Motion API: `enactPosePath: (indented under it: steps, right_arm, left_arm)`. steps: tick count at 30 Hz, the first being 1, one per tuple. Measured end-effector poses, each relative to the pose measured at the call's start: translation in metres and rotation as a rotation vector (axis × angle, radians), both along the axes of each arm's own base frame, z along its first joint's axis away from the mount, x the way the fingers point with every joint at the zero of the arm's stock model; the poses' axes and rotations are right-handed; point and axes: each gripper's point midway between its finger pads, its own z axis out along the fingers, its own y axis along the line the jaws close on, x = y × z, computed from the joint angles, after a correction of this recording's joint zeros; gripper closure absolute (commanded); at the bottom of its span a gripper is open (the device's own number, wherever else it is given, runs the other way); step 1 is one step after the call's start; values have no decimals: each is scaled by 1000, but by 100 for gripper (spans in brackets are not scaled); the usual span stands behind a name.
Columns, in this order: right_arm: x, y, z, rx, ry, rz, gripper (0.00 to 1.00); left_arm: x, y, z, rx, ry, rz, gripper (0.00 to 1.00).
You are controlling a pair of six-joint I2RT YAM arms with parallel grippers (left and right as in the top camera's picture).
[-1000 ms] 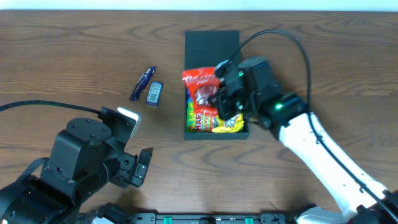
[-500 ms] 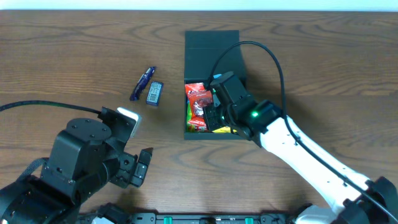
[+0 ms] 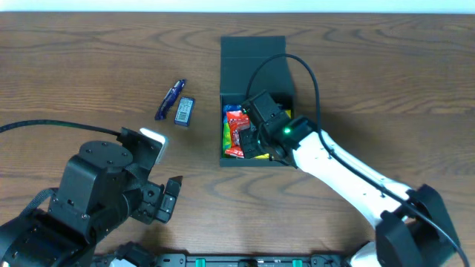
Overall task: Pack container
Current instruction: 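Carry the red bag left and lower it into the box, then release the red bag and press it down into the box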
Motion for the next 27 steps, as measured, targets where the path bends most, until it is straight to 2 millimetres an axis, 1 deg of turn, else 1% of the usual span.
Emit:
enactPosePath:
  steps: [10, 15, 20, 21, 22, 23, 26, 27]
  right_arm:
    - [8, 1, -38, -52, 36, -16, 99]
    - [13, 6, -43, -52, 38, -16, 99]
    - [14, 7, -42, -48, 34, -16, 98]
    - [14, 7, -42, -46, 32, -16, 90]
    - [14, 7, -41, -45, 32, -19, 76]
    - [14, 6, -39, -43, 28, -21, 68]
    - [14, 5, -35, -41, 23, -31, 51]
    - [13, 4, -31, -41, 16, -29, 49]
  left_arm:
    - [0, 0, 0, 0, 0, 0, 5]
    - [0, 0, 0, 0, 0, 0, 5]
    - [0, 0, 0, 0, 0, 0, 5]
    - [0, 0, 0, 0, 0, 0, 5]
    - [0, 0, 0, 0, 0, 0, 5]
    - [0, 0, 0, 0, 0, 0, 5]
    - [0, 0, 0, 0, 0, 0, 5]
    - [0, 0, 0, 0, 0, 0, 5]
